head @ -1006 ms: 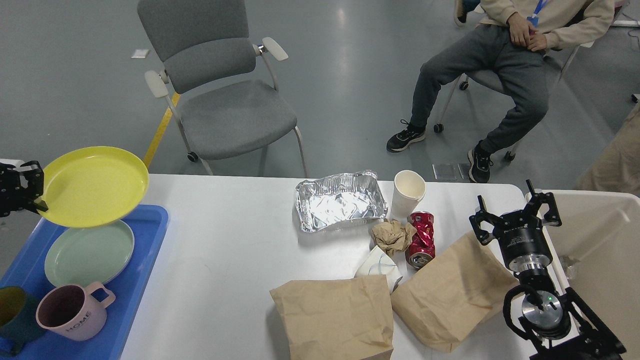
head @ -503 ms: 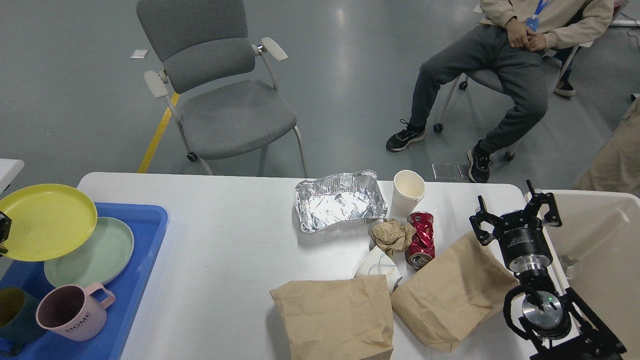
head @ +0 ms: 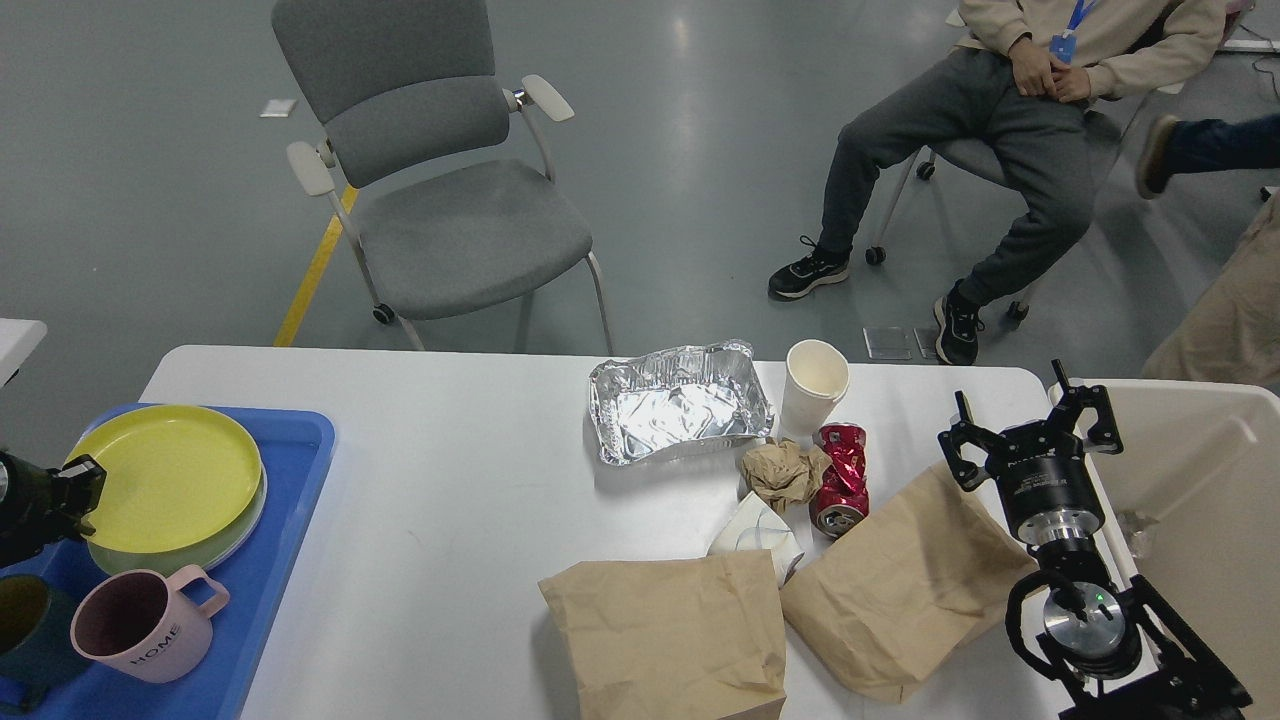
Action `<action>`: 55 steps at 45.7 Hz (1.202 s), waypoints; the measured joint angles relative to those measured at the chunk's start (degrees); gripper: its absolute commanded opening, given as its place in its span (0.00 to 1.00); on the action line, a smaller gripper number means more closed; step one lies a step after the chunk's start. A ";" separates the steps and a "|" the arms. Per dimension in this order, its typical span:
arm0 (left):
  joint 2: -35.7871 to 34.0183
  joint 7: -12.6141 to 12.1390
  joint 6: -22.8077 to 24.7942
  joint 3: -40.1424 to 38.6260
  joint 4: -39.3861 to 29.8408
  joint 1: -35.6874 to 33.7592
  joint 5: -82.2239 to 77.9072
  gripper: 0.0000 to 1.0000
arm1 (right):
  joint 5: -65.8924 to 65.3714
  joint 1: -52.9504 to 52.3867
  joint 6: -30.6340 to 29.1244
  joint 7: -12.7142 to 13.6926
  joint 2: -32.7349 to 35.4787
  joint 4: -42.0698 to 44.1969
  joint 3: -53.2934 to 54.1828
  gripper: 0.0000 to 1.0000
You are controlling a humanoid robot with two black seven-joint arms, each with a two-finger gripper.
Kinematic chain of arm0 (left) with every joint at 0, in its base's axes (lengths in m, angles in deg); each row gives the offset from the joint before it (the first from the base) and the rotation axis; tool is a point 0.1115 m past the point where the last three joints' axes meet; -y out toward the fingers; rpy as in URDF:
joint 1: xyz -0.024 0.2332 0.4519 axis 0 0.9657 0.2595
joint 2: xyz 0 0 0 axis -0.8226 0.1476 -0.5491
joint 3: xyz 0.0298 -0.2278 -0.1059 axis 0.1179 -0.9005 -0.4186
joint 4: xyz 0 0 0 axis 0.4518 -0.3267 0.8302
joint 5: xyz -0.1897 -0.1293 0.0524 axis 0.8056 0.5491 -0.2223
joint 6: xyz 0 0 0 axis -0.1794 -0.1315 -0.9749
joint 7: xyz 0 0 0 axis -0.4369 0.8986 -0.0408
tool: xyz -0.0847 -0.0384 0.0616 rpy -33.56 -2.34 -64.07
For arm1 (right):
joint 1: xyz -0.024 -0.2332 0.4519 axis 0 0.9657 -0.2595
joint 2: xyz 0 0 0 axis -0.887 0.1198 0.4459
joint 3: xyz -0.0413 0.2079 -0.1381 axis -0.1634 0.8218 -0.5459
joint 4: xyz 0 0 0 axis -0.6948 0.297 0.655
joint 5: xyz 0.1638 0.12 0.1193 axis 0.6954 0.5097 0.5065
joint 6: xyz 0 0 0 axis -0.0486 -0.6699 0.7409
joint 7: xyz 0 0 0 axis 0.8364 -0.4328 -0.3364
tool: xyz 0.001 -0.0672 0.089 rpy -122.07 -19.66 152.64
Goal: Tidy desktop
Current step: 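Lower the yellow plate onto the green plate on the tray, then release the yellow plate and raise the left gripper off the tray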
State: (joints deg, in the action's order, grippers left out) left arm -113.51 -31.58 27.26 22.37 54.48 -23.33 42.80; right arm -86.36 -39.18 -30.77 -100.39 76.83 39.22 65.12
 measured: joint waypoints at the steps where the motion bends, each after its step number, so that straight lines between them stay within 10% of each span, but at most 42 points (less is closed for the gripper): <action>1: 0.08 0.00 -0.18 0.04 0.00 0.28 -0.01 0.00 | 0.00 0.00 0.00 0.00 0.00 0.00 0.00 1.00; 11: 0.47 0.01 -1.44 0.06 0.00 0.87 -0.02 0.02 | 0.00 0.00 0.00 0.00 0.00 0.00 0.02 1.00; 36: 0.42 0.83 -1.27 -0.53 -0.25 0.78 0.06 0.82 | 0.00 0.00 0.00 0.00 0.00 0.05 0.00 1.00; 55: -1.18 0.25 -1.38 -0.71 0.23 -3.58 0.09 0.96 | 0.00 0.00 0.00 0.00 0.00 0.08 0.01 1.00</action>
State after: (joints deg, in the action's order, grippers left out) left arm -114.69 -31.33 25.87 21.66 54.72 -26.91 42.90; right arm -86.36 -39.18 -30.77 -100.38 76.83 39.30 65.13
